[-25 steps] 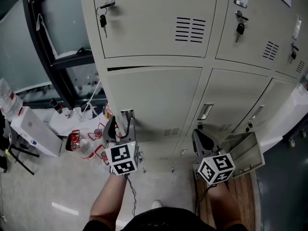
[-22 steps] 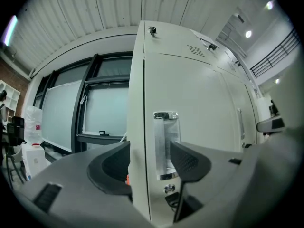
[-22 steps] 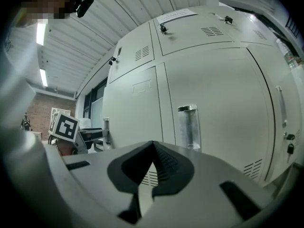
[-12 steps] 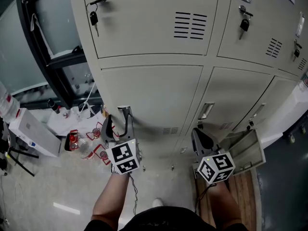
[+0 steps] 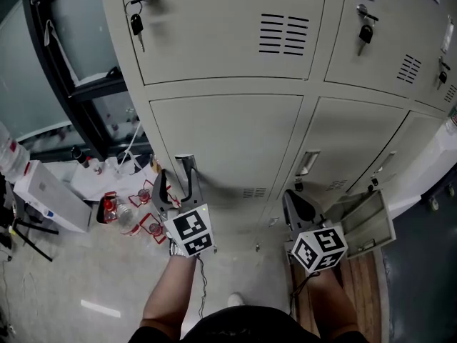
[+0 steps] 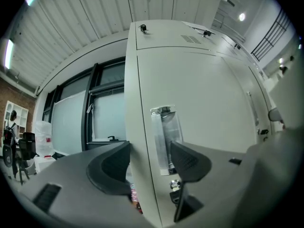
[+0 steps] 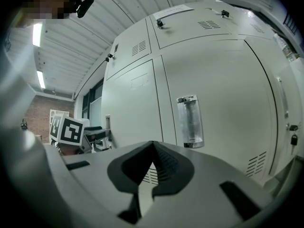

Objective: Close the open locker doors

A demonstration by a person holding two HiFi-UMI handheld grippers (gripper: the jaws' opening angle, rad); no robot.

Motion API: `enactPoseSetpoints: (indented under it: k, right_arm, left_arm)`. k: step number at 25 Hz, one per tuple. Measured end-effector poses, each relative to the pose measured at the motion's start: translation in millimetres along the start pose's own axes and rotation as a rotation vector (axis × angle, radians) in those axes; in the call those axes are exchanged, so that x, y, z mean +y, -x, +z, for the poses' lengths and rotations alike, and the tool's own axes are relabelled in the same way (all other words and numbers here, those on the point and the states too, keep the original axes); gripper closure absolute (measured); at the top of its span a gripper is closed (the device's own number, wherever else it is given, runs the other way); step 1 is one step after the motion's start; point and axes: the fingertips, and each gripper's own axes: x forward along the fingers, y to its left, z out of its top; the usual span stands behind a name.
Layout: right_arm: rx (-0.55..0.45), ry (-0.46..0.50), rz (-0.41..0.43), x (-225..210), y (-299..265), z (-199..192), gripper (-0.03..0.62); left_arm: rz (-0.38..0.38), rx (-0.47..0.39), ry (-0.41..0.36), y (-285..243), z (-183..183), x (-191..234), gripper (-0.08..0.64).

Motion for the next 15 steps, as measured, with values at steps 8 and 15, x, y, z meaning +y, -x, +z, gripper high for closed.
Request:
enactPoseSetpoints:
  k: [8, 15]
  right_arm:
    - [-0.003, 0.001, -0.005, 4, 5, 0, 0.592]
    - [0.002, 0.023, -0.014, 5, 14, 0, 0.592]
  left_arm:
    - [-0.036, 0.009, 0.012, 3, 0, -1, 0.311]
    - [-0.061, -0.024, 0.013, 19, 8, -7, 0.313]
